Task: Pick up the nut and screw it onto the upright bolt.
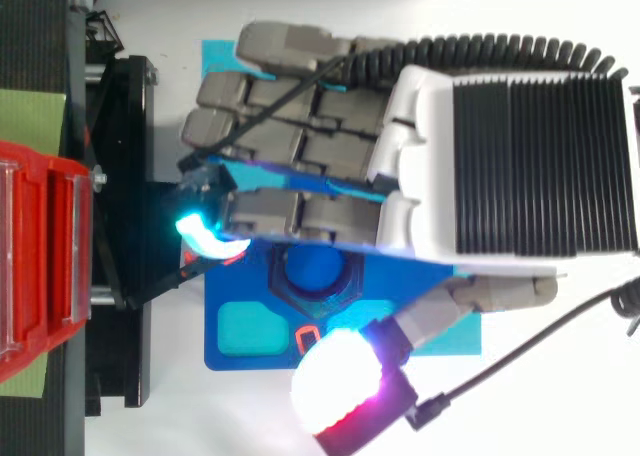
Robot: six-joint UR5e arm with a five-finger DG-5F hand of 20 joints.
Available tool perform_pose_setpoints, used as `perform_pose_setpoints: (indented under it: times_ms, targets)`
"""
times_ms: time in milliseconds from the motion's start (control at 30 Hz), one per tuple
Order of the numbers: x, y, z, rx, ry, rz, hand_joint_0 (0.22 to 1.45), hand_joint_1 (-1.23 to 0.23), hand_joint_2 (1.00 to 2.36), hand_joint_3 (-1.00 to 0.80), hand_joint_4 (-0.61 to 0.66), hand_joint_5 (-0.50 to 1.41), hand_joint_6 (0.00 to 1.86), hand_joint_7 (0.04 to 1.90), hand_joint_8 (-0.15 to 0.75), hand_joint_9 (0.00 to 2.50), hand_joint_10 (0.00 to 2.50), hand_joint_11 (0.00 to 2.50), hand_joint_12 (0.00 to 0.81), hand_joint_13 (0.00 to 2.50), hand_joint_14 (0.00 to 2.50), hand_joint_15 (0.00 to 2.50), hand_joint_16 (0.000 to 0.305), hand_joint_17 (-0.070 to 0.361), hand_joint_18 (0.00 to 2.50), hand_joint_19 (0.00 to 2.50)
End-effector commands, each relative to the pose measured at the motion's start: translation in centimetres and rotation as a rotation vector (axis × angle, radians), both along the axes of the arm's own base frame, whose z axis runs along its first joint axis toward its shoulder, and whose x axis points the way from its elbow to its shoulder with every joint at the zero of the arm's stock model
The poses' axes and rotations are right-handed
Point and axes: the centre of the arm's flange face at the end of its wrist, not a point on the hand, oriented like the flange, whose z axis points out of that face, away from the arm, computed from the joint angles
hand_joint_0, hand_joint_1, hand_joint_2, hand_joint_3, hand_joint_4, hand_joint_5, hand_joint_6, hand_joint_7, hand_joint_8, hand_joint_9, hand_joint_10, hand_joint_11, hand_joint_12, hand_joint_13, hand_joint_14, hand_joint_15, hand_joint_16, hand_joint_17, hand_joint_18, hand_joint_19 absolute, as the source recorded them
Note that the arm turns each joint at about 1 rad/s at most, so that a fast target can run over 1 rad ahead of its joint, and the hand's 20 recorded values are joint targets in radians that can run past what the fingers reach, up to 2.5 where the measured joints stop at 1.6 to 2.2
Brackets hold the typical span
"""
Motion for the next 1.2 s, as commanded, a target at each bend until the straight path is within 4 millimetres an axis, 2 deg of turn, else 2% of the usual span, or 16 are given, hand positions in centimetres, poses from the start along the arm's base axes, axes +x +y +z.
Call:
perform_pose_setpoints:
  times_ms: [0, 200, 733, 900, 1033, 1167]
  targets:
    - [0.0, 0.9, 0.0, 0.021, 0.002, 0.010, 0.46, -0.02, 1.00, -0.50, 0.17, -0.17, 0.50, 0.69, 0.238, 0.29, 0.00, 0.00, 0.335, 0.29, 0.00, 0.00, 0.042, 0.095, 0.16, 0.00]
    - [0.0, 1.3, 0.0, 0.025, 0.009, 0.018, 0.47, -0.04, 1.00, -0.50, 0.19, -0.16, 0.50, 0.78, 0.248, 0.33, 0.00, 0.00, 0.330, 0.32, 0.00, 0.00, 0.041, 0.092, 0.20, 0.00]
    - [-0.7, 0.6, -0.7, 0.015, 0.071, 0.014, 0.48, -0.06, 1.00, -0.50, 0.20, -0.15, 0.50, 0.80, 0.260, 0.38, 0.00, 0.00, 0.299, 0.37, 0.00, 0.00, 0.035, 0.079, 0.21, 0.00]
    - [-0.8, 0.1, -0.7, 0.014, 0.082, 0.008, 0.49, -0.07, 1.00, -0.50, 0.24, -0.12, 0.50, 0.89, 0.281, 0.45, 0.00, 0.00, 0.238, 0.42, 0.00, 0.00, 0.025, 0.055, 0.22, 0.00]
    - [-0.8, -0.3, -0.7, 0.014, 0.082, 0.003, 0.49, -0.06, 1.00, -0.50, 0.25, -0.12, 0.50, 0.93, 0.276, 0.47, 0.00, 0.00, 0.217, 0.44, 0.00, 0.00, 0.021, 0.047, 0.20, 0.00]
    - [-0.9, -0.9, -0.7, 0.013, 0.082, -0.005, 0.50, -0.06, 1.00, -0.50, 0.28, -0.10, 0.50, 1.04, 0.274, 0.50, 0.00, 0.00, 0.209, 0.46, 0.00, 0.00, 0.019, 0.044, 0.21, 0.00]
